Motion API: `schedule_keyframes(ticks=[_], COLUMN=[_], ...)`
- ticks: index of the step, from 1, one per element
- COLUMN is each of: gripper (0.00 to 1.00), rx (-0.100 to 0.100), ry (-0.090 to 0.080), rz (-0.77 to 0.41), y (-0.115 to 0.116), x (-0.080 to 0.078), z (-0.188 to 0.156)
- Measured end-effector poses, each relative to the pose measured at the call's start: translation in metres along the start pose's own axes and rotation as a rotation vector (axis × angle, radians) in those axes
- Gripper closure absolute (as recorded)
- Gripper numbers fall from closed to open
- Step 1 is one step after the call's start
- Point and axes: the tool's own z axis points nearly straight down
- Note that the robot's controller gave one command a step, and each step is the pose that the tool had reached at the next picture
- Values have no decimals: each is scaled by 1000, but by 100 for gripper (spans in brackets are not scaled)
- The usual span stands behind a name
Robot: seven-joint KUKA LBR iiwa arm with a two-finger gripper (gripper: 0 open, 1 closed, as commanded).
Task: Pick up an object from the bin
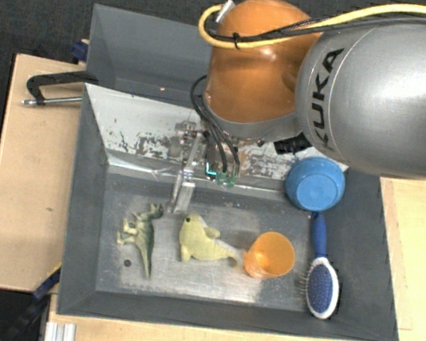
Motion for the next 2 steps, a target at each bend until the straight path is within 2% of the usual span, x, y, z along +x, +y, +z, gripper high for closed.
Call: schedule_keyframes(ticks=[1,2], gripper=[0,0], rx=[4,1], ry=[2,-4], rz=[62,9], y=[-70,-104], x=[62,57], z=[62,158])
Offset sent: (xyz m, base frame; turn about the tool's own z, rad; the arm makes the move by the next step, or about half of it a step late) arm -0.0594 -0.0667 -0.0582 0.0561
